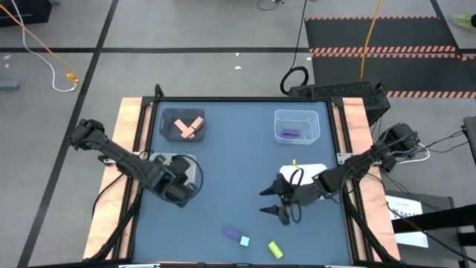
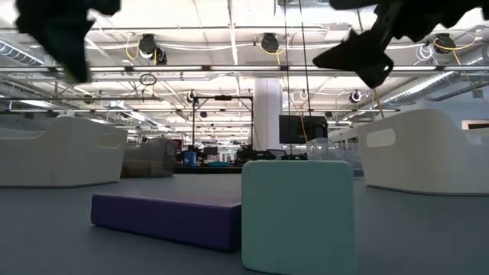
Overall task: Sort & place blocks by color
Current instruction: Put the top green block into the gray bin, then put the green block into the gray bin
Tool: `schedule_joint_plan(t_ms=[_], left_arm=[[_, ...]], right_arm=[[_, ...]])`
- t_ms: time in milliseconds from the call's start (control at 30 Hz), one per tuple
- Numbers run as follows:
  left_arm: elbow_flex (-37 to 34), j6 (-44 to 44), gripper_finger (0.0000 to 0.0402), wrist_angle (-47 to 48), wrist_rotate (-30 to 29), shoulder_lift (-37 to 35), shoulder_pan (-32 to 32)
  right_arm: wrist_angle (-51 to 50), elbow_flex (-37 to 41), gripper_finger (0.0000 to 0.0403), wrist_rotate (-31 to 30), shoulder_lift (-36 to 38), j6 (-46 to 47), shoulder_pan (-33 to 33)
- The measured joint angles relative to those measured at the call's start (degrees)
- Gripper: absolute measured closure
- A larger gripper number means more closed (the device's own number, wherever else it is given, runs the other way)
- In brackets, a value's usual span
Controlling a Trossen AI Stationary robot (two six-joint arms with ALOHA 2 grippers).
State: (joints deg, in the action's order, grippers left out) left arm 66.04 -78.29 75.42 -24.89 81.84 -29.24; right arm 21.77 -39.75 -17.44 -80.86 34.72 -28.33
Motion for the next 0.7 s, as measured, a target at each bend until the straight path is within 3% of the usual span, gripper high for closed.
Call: schedule_joint_plan(t_ms=[167, 300, 500, 700], left_arm=[[-7.85, -6.71, 0.0343, -3.06, 3.44, -0.1, -0.73], [-12.72, -11.43, 0.0337, -3.74, 3.82, -0.11, -0.01], [-14.45, -13.86, 0.0243, -3.65, 4.71, -0.11, 0.73], [-12.97, -12.26, 0.017, -3.67, 7.1, -0.17, 0.44]], right_arm=[[0.69, 0.0, 0.011, -6.12, -1.49, 0.02, -4.13], [5.37, -0.03, 0.011, -6.76, -4.06, 0.01, -6.53], [3.14, -3.88, 0.011, -6.77, -7.39, 0.82, -9.22], [-16.66, -11.5, 0.011, -3.62, -8.11, 9.2, -11.79]])
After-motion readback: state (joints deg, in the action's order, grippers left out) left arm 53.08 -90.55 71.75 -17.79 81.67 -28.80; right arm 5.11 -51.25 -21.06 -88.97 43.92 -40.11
